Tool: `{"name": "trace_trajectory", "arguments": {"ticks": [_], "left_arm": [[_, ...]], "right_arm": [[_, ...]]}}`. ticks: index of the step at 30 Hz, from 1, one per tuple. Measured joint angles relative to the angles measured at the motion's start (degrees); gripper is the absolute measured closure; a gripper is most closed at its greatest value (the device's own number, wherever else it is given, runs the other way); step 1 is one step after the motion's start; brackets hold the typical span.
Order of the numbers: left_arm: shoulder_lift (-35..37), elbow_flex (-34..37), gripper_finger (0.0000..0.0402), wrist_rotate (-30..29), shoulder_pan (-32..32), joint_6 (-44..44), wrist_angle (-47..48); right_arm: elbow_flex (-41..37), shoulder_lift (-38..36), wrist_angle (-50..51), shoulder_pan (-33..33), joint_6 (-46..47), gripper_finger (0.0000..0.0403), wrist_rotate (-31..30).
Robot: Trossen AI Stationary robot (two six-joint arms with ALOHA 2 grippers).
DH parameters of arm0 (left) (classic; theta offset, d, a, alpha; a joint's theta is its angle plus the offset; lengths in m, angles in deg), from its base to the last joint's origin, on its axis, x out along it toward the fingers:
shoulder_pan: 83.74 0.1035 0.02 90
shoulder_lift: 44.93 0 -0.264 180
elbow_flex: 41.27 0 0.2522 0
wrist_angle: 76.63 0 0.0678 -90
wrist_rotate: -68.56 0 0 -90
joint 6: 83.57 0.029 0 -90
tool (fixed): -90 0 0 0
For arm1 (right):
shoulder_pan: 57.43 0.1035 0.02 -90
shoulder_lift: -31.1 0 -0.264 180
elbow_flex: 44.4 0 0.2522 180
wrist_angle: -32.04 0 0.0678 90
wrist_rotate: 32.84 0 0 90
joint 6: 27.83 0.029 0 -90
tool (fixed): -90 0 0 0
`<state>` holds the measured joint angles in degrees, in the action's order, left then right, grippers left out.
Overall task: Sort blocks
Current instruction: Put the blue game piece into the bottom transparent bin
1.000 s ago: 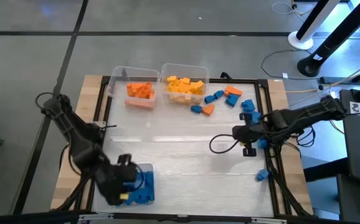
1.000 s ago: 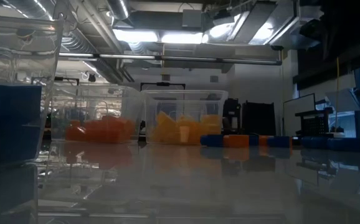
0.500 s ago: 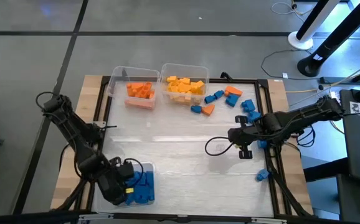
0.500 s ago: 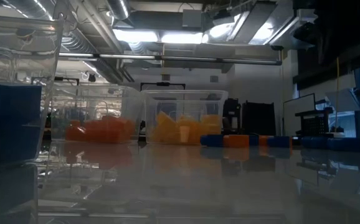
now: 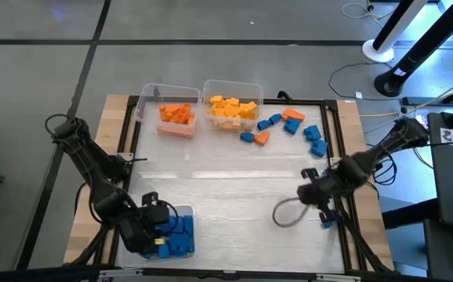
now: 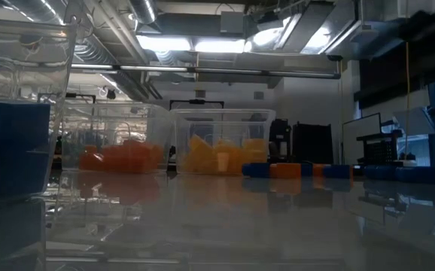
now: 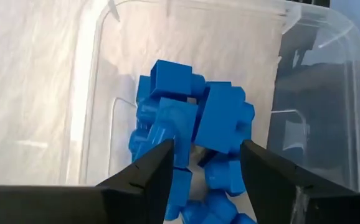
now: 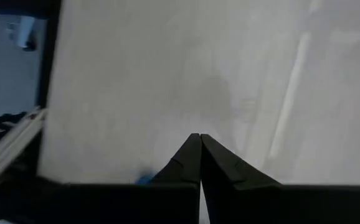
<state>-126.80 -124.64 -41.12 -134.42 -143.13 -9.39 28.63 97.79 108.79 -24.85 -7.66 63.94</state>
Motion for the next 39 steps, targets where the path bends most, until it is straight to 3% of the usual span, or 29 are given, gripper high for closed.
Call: {"name": "trace_trajectory", "arguments": {"ticks": [10,17,22,27,39], "left_arm": [[0.29,-0.02,0.0233,-1.52,0.09,3.07,0.09],[0.32,-0.02,0.0233,-3.02,0.09,3.03,0.11],[0.32,-0.02,0.0233,-3.58,0.09,3.01,0.11],[0.34,-0.02,0.0233,-3.58,0.09,3.01,0.11],[0.34,-0.02,0.0233,-3.58,0.09,2.98,0.09]], "right_arm": [[0.00,0.00,0.01,13.17,23.42,0.0389,2.00],[0.00,0.39,0.85,16.88,29.00,0.0299,2.92],[0.00,4.18,1.68,18.66,18.75,0.0222,2.24],[0.00,10.69,1.85,18.94,7.09,0.0176,3.28],[0.00,25.52,5.03,18.84,-9.82,0.0150,9.27]]}}
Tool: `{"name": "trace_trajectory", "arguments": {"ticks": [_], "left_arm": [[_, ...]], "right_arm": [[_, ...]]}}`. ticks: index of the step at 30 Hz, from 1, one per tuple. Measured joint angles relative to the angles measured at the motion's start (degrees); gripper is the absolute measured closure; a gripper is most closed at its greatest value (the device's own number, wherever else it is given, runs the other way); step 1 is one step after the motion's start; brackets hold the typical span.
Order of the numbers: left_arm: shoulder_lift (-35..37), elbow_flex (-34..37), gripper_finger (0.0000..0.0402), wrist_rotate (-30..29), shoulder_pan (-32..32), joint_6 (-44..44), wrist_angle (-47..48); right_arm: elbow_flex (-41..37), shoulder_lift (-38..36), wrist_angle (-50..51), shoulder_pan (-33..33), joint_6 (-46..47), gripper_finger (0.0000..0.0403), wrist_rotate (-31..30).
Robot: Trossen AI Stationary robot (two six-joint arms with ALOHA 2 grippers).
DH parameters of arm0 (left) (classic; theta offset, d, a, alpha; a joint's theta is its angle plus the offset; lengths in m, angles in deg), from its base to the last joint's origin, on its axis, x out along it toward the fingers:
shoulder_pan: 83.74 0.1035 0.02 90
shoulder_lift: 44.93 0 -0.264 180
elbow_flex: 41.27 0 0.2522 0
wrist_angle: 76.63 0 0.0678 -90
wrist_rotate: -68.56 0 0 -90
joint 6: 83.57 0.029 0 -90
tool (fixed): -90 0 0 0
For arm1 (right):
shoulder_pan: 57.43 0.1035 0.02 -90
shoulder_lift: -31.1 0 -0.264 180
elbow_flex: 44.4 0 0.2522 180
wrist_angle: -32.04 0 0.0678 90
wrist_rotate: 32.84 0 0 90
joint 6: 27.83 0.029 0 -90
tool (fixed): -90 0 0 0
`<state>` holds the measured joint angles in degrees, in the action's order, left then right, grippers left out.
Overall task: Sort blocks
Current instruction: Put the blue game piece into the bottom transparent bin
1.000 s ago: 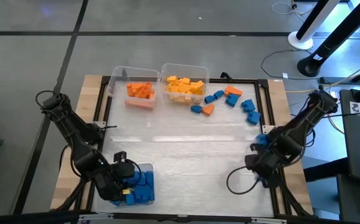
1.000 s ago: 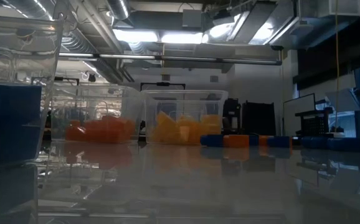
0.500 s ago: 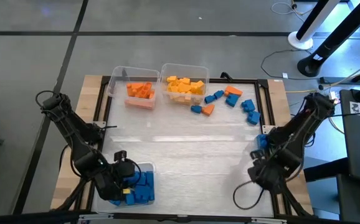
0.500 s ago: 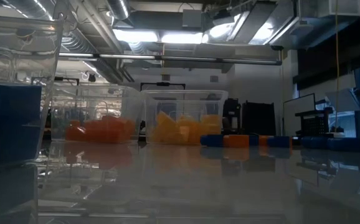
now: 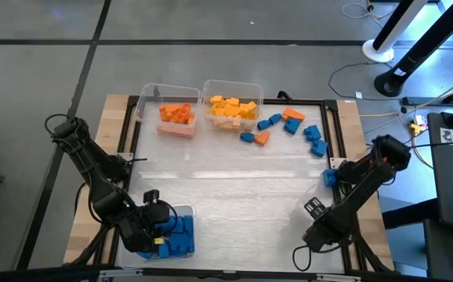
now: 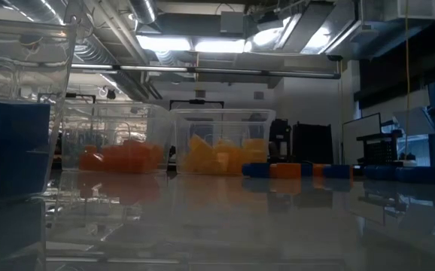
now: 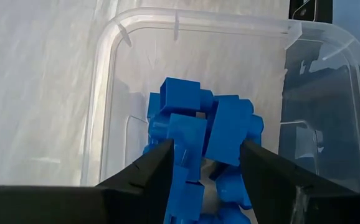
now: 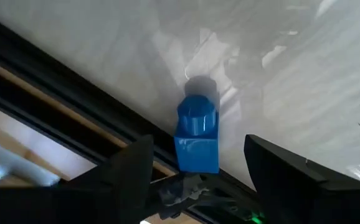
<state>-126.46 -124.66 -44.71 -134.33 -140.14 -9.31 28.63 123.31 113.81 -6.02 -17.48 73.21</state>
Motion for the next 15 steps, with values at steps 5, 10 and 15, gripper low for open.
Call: {"name": "trace_trajectory", "arguments": {"ticks": [5,10,15], "left_arm": [[0.00,0.00,0.0233,0.00,0.00,0.00,-0.02],[0.00,0.00,0.0233,0.00,0.00,0.00,-0.02],[0.00,0.00,0.0233,0.00,0.00,-0.32,-0.07]], "right_arm": [[0.00,3.82,-0.15,0.00,-0.59,0.0150,-1.48],[-2.65,4.88,-0.73,0.00,0.65,0.0150,0.60],[-5.71,4.88,-1.03,0.00,3.63,0.0150,5.46]]}}
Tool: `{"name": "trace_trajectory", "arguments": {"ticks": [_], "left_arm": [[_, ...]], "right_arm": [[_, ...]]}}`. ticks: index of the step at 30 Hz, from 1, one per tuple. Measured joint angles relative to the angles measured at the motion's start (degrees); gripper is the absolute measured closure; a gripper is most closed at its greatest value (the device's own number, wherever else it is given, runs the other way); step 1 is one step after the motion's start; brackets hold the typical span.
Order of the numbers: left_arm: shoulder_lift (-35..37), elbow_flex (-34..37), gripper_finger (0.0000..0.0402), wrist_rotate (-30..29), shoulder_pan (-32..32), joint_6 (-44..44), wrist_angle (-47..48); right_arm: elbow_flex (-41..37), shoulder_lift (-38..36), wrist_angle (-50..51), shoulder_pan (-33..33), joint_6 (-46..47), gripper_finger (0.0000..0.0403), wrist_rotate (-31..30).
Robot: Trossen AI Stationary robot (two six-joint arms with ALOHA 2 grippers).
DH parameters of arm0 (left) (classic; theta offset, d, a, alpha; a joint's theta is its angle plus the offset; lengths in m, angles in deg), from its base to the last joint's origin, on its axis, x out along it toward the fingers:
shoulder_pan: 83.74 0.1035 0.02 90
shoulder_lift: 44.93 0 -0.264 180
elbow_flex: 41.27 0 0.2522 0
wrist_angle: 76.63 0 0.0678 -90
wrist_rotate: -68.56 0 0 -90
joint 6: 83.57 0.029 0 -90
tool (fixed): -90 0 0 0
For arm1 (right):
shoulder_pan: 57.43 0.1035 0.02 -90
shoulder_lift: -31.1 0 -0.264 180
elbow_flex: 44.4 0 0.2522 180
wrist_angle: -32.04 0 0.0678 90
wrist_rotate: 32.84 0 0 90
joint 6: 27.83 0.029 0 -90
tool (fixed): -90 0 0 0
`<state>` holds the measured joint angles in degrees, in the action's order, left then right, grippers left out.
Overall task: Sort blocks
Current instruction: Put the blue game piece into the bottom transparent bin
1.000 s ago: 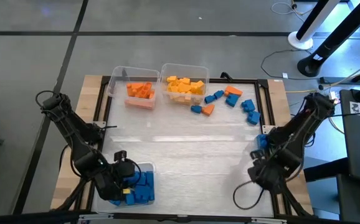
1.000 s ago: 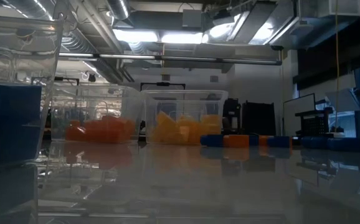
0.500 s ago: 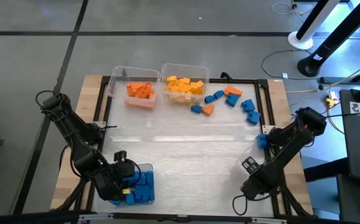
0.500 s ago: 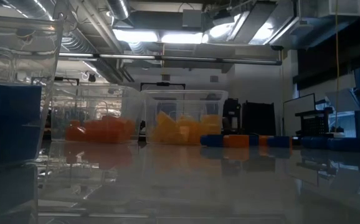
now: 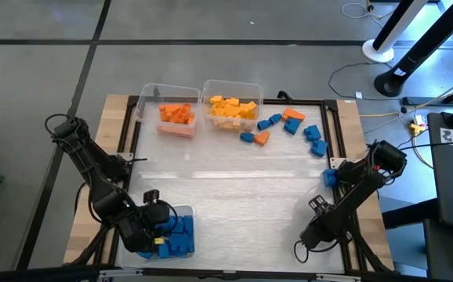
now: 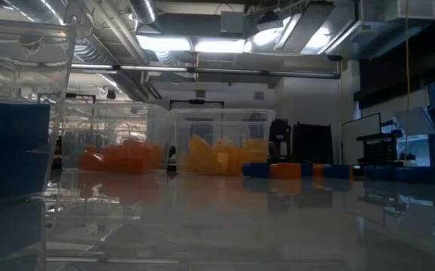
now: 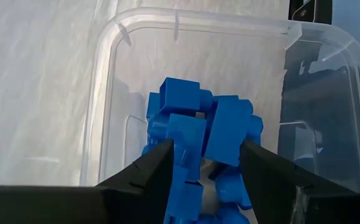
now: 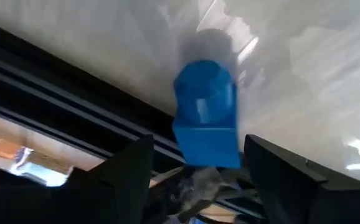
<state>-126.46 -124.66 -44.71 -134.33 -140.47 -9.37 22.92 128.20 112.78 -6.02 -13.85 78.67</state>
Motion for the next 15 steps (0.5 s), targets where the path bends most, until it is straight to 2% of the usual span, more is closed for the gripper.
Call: {"name": "trace_trajectory", "arguments": {"ticks": [3,9,15], "left_arm": [[0.00,0.00,0.0233,0.00,0.00,-0.33,-0.02],[0.00,0.00,0.0233,0.00,0.00,-0.35,-0.05],[0.00,0.00,0.0233,0.00,0.00,-0.26,-0.09]], "right_arm": [[-0.85,0.00,-2.23,0.00,0.09,0.0150,0.40],[-2.77,0.00,-9.27,-0.02,0.12,0.0150,-2.60],[-4.74,-0.23,-10.34,-0.11,1.05,0.0150,-0.47]]}}
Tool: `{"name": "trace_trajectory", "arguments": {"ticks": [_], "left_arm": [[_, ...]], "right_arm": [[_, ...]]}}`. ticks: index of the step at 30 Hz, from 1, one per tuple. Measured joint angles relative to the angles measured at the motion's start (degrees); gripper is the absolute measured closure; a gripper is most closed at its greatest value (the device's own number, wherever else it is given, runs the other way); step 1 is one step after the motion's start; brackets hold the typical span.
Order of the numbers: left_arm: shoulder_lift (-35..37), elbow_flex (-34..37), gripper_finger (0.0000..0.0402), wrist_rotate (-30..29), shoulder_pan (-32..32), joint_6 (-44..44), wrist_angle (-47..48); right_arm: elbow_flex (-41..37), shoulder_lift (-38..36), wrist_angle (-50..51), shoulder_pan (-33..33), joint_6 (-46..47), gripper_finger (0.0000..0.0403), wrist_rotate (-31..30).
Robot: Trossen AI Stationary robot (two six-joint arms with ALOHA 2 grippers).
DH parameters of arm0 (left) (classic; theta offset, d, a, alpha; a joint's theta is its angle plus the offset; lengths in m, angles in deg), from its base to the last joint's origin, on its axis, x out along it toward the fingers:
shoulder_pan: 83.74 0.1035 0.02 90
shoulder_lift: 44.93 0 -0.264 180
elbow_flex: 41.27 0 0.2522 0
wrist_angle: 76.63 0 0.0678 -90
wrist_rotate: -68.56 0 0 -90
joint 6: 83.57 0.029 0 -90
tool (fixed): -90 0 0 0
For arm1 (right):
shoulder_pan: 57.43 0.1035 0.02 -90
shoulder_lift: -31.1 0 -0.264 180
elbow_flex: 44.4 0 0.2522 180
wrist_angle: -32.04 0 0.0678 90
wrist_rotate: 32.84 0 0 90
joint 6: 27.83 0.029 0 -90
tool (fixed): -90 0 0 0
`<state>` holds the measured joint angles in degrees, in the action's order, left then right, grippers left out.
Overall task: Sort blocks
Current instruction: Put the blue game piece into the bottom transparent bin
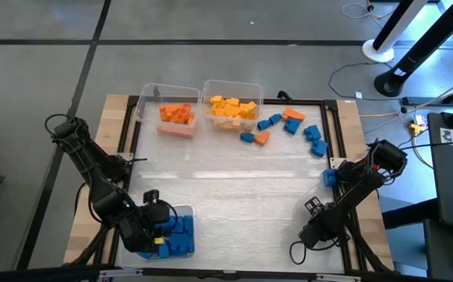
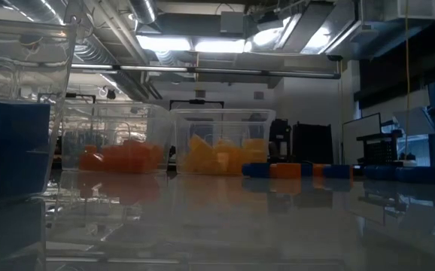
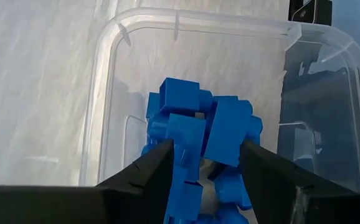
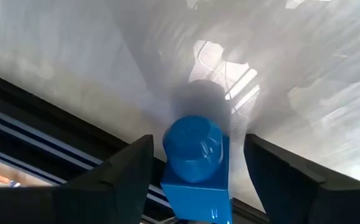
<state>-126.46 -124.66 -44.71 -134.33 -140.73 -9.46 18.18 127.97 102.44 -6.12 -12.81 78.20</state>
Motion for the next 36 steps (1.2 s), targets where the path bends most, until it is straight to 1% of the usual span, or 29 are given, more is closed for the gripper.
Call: {"name": "trace_trajectory", "arguments": {"ticks": [3,6,9,15,22,25,28,33,36], "left_arm": [[0.00,0.00,0.0233,0.00,0.01,0.13,0.02],[0.00,0.00,0.0233,0.00,0.02,0.14,0.02],[0.00,0.00,0.0233,0.00,0.02,0.13,0.02],[0.00,0.00,0.0233,0.00,0.01,0.14,0.02],[0.00,0.00,0.0233,-0.03,0.02,0.36,-0.02],[0.00,0.00,0.0233,-0.59,-0.12,0.36,-0.07],[0.29,0.00,0.0233,-2.00,-0.64,1.85,-0.05],[1.43,0.00,0.0233,-4.77,-1.96,2.07,0.02],[2.06,0.00,0.0233,-6.23,-3.10,2.08,0.07]], "right_arm": [[-0.24,-0.02,0.03,0.00,0.01,0.0151,0.59],[-0.29,0.03,0.01,0.00,0.08,0.0164,0.69],[-0.37,0.09,0.16,0.00,0.15,0.0193,1.15],[-0.43,0.14,0.36,0.00,0.17,0.0266,2.30],[-0.43,0.07,-0.04,-0.20,1.95,0.0268,2.34],[-0.04,0.14,-0.83,-1.34,2.80,0.0254,2.72],[1.15,0.16,-2.83,-3.40,2.72,0.0247,2.04],[2.46,0.13,-6.99,-7.71,2.30,0.0265,1.12],[2.54,0.00,-11.43,-10.63,1.89,0.0266,1.27]]}}
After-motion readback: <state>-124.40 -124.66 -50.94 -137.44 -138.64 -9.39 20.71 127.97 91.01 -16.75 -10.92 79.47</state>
